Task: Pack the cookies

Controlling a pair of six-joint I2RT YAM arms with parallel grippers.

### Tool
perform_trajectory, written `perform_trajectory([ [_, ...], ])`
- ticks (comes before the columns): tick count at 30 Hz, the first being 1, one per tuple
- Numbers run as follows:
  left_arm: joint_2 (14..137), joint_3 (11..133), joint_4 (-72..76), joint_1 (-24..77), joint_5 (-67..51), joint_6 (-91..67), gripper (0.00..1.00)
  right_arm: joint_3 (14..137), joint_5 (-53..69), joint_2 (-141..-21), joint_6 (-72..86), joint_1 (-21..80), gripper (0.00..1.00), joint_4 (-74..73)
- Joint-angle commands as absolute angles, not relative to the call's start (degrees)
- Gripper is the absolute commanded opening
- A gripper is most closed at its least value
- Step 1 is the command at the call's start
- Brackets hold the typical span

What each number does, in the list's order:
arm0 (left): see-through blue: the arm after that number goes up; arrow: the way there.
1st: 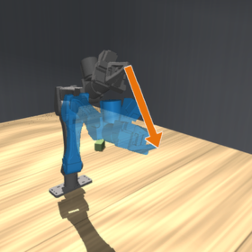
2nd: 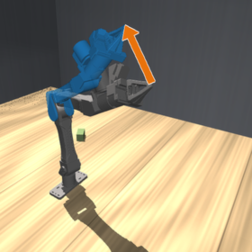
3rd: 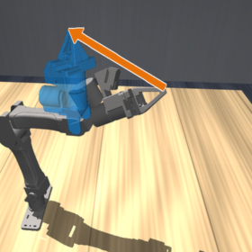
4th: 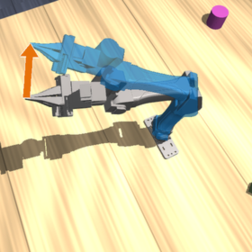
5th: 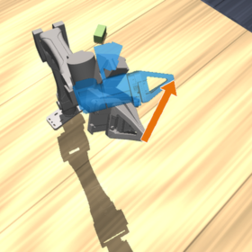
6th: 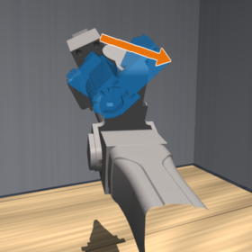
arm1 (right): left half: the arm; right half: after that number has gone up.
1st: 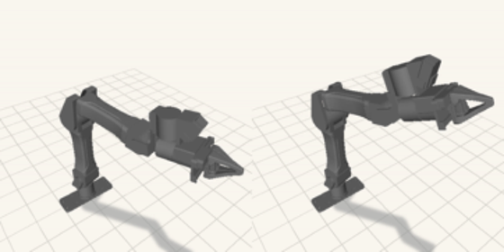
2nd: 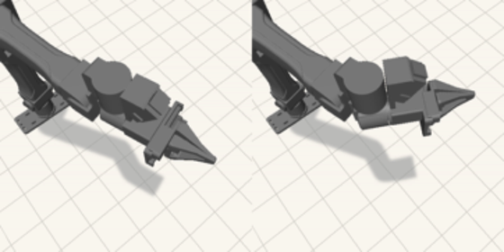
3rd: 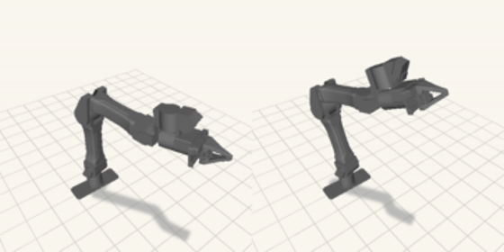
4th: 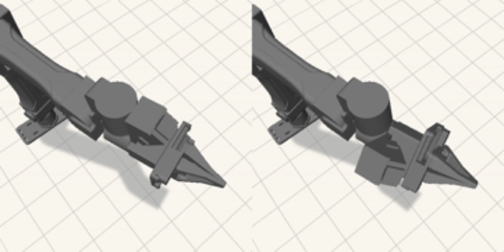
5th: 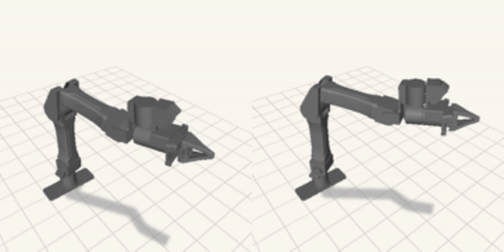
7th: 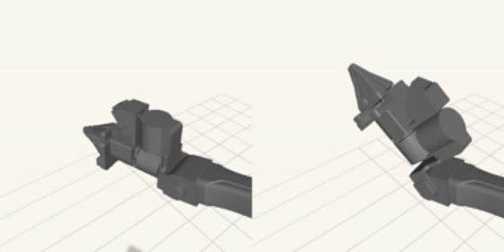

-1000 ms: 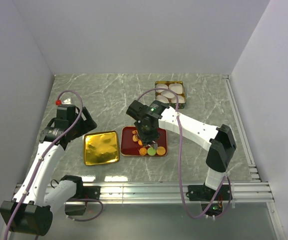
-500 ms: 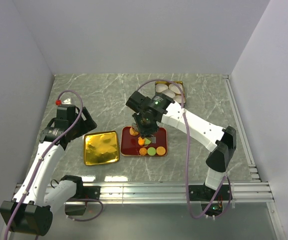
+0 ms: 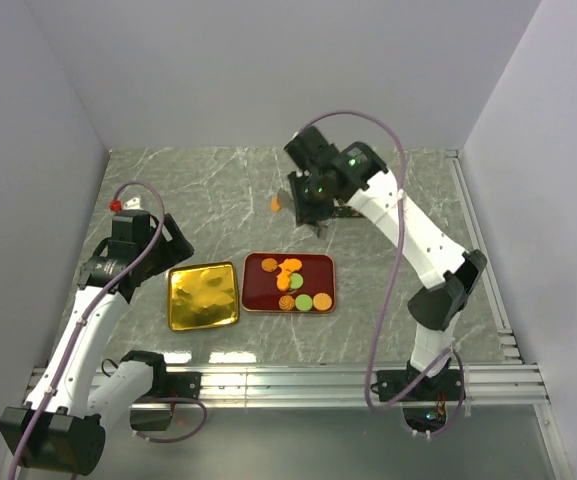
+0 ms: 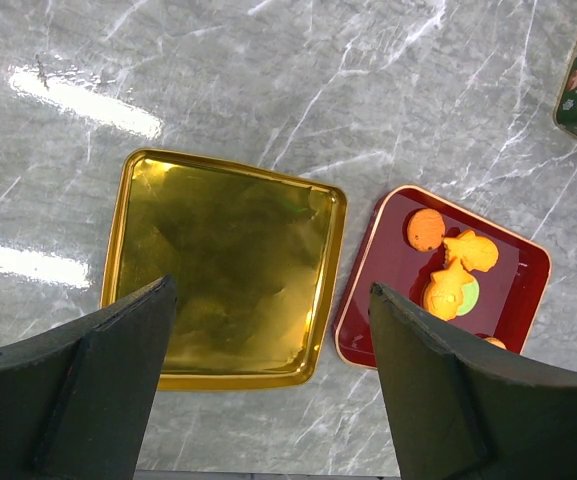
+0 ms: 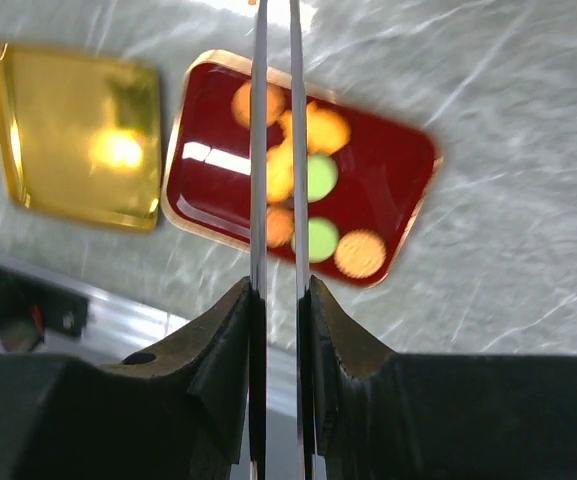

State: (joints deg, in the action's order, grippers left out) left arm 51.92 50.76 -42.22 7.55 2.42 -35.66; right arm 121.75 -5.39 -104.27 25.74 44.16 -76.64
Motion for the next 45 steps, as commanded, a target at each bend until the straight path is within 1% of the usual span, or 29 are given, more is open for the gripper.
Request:
perform_trajectory([
  [1,50.36,50.36,-39.73,7.73,2.29,-35.77,0.84,125.76,-2.47,-106.78,23.38,36.67,0.27,-75.41],
  [7,50.19,50.45,-39.99,7.91,2.72,-35.95,0.84,132.87,2.02,-111.97,22.33,26.57,0.26,-74.18],
  [14,49.75,50.36,-40.17,8.09,3.51,-36.39,0.88,134.21,8.33,-115.75,24.26,18.65,0.25,-68.74],
  [17,49.66,50.45,-40.34,8.09,3.87,-36.47,0.88,135.79,10.71,-118.56,25.14,17.06,0.25,-67.16],
  [23,49.92,50.45,-40.43,8.09,4.22,-36.65,0.87,137.63,10.9,-121.99,26.19,15.38,0.25,-62.76],
  [28,50.27,50.54,-40.6,8.09,4.57,-36.74,0.87,139.92,11.08,-125.42,26.72,13.71,0.25,-63.28],
  [38,52.03,50.62,-40.69,8.09,4.31,-36.65,0.85,137.81,9.93,-128.49,26.1,12.92,0.24,-62.14],
  [45,52.12,50.63,-40.69,8.09,4.31,-36.65,0.86,135.62,10.28,-129.29,26.37,12.92,0.25,-60.73],
])
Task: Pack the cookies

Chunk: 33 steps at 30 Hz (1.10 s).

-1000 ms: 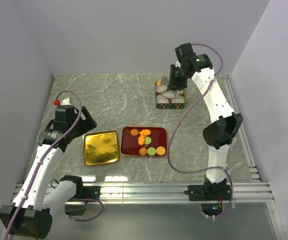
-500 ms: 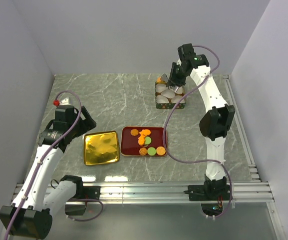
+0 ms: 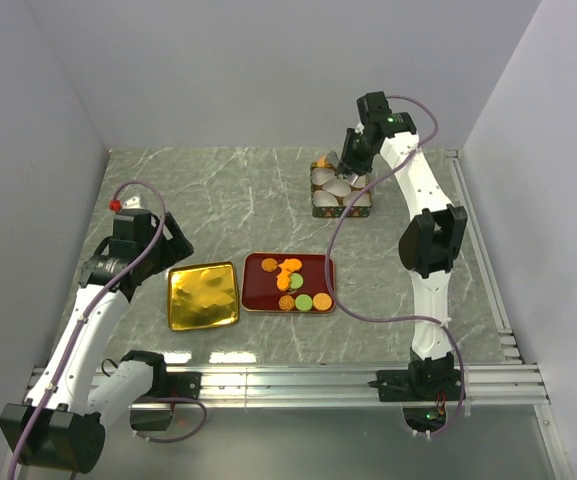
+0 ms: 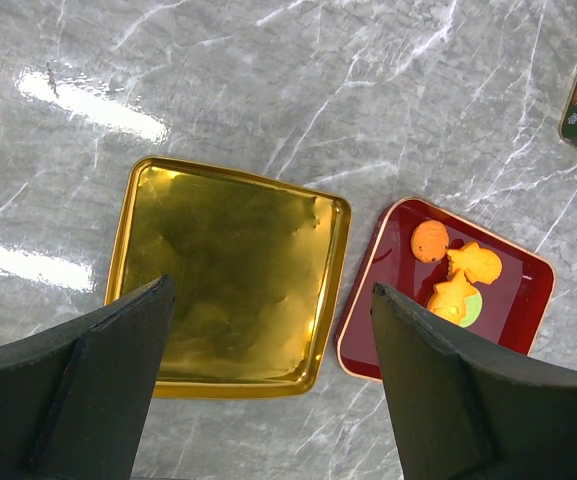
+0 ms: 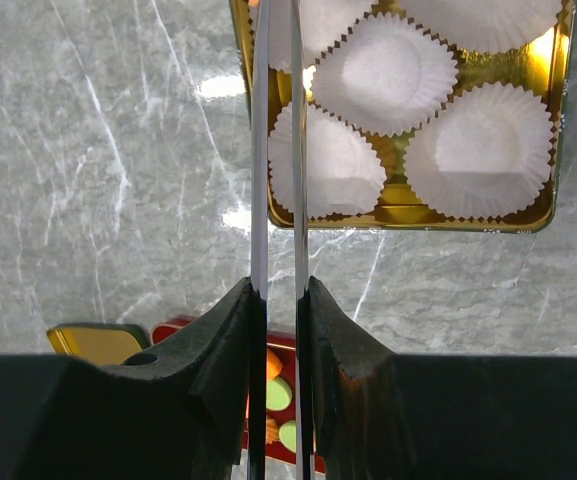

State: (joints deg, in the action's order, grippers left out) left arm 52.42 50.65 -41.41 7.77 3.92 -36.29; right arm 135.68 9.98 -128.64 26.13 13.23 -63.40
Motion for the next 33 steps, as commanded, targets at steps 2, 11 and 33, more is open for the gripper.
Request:
perform_trajectory([
  [2,51.95,50.63,-40.61,8.09,4.31,-36.65,0.86,135.62,10.28,-129.64,26.37,12.92,0.26,-60.73],
  [11,52.03,50.63,-40.87,8.35,4.83,-36.91,0.86,135.79,9.93,-130.17,26.28,12.92,0.41,-60.56],
  [33,50.89,50.36,-40.17,8.44,3.43,-36.3,0.85,135.62,9.76,-122.35,27.33,13.36,0.45,-62.31],
])
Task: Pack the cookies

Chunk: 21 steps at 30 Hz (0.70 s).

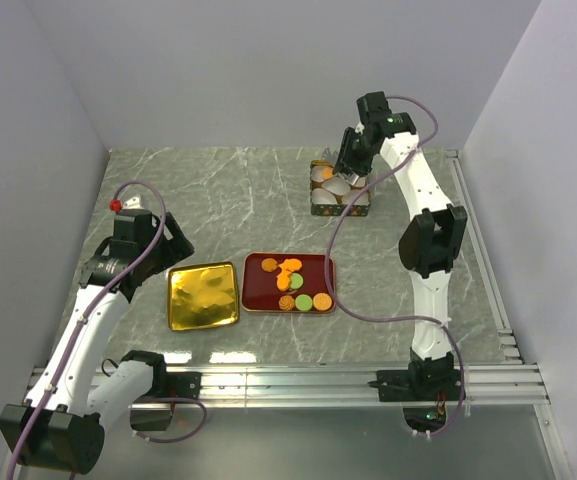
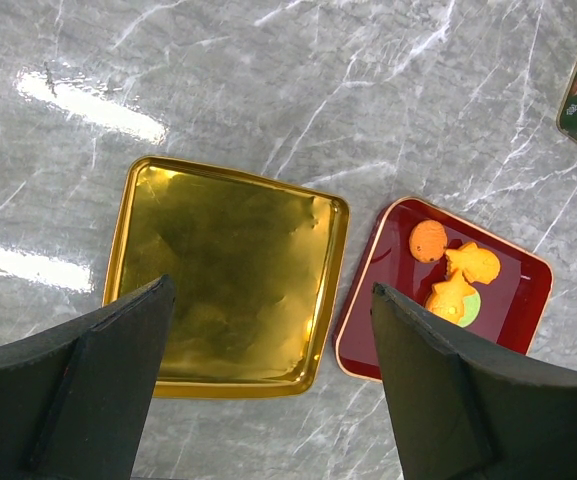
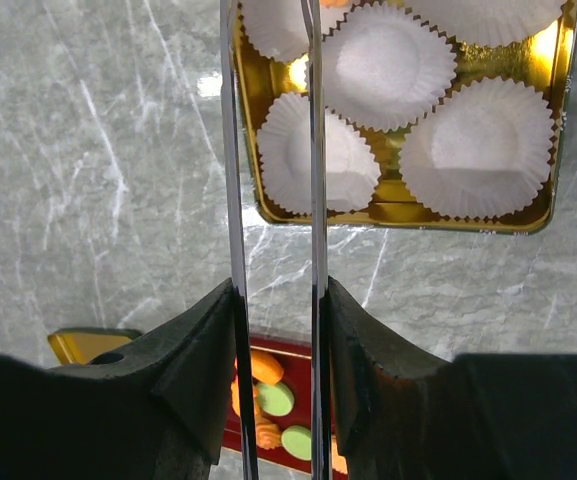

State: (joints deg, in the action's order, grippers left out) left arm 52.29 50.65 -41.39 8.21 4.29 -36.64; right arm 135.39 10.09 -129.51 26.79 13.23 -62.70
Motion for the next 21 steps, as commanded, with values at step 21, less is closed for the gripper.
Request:
perform_trajectory([
  [21,49.75,50.27,-39.9,10.81,3.07,-36.21,0.85,113.83,1.41,-99.77,27.07,28.2,0.43,-64.07],
])
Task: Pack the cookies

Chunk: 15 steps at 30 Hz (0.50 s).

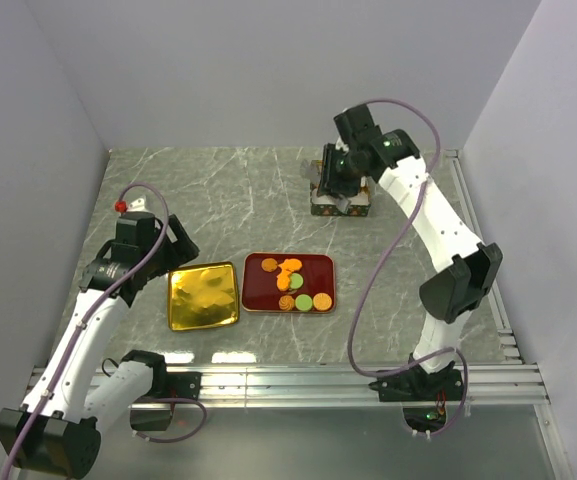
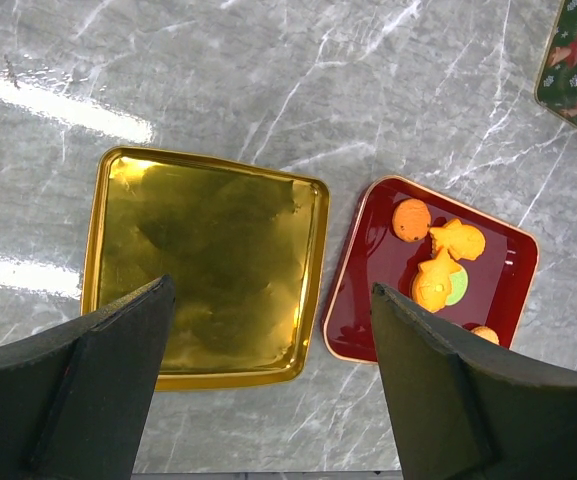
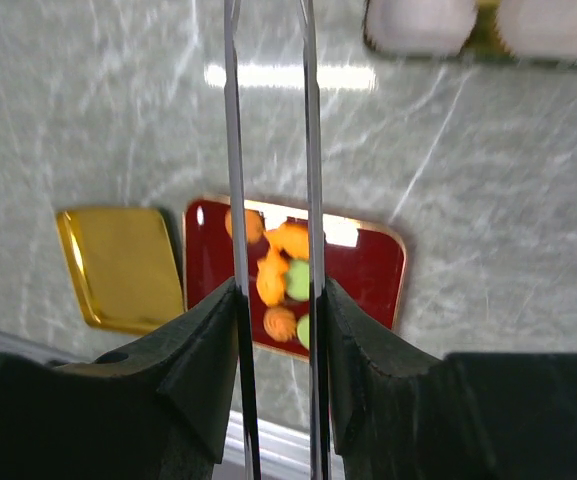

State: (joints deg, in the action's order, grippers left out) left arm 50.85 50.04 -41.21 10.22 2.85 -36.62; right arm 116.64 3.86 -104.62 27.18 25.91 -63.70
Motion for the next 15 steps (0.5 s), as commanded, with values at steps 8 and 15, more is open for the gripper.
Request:
perform_trajectory([
  [8,49.13,50.27,-40.08,11.25,4.04,-36.65,0.86,94.43,-0.62,-87.29,27.95,38.13,0.43,-63.28],
  [15,48.43,50.19,-39.99,11.25,4.48,-36.74,0.86,85.35,-0.88,-82.27,28.91,44.81,0.43,-64.6],
])
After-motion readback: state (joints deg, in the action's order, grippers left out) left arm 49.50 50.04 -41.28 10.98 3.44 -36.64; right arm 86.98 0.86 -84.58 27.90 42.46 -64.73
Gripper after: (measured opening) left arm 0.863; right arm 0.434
